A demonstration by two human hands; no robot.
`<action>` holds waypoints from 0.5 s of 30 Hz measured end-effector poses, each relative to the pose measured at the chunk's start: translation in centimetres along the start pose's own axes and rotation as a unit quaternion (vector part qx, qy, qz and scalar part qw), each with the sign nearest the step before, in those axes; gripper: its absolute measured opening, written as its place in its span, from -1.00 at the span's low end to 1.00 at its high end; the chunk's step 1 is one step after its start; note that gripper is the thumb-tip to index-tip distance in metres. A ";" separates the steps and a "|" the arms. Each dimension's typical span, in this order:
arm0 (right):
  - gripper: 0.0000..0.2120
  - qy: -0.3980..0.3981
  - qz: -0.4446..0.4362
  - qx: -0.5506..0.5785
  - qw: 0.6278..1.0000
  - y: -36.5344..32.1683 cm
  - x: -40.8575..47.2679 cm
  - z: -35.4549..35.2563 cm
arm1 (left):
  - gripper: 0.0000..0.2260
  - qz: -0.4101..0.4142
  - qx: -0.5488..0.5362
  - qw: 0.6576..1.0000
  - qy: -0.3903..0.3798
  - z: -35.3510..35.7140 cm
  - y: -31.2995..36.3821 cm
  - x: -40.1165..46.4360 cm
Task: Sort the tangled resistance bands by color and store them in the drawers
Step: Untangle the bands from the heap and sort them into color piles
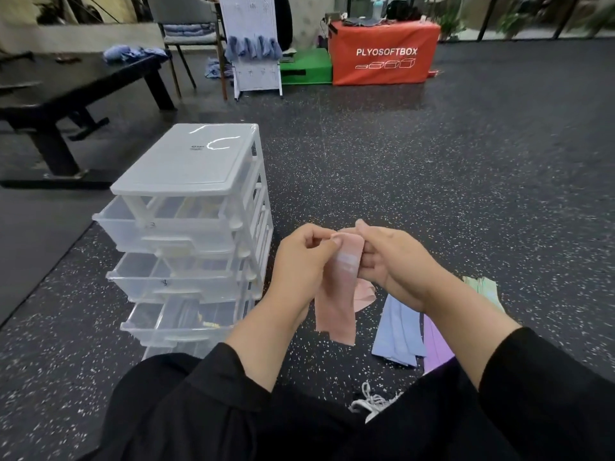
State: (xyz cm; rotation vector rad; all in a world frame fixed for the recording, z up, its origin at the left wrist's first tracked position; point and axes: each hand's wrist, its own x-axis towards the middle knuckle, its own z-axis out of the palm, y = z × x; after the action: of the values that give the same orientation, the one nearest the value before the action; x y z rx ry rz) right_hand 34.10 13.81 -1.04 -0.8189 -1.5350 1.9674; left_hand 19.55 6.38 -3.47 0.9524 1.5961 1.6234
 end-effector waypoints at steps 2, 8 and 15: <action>-0.79 0.022 -0.015 -0.028 0.999 0.7 -0.1 0.2 | -0.87 -0.001 -0.002 1.000 0.001 0.0 -0.6 -0.3; -0.83 0.084 -0.009 -0.102 0.991 2.9 1.1 0.2 | -0.76 -0.048 0.031 0.997 -0.042 -0.6 -2.5 -0.4; -0.82 0.103 -0.014 -0.151 0.983 6.9 3.5 0.4 | -0.83 -0.053 0.048 0.996 -0.053 -1.6 -6.2 0.0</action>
State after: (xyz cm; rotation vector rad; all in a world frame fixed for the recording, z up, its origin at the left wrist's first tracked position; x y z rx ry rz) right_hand 31.21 14.39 -8.22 -1.0803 -1.7299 1.5936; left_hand 17.95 5.79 -9.67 0.9703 1.6357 1.4118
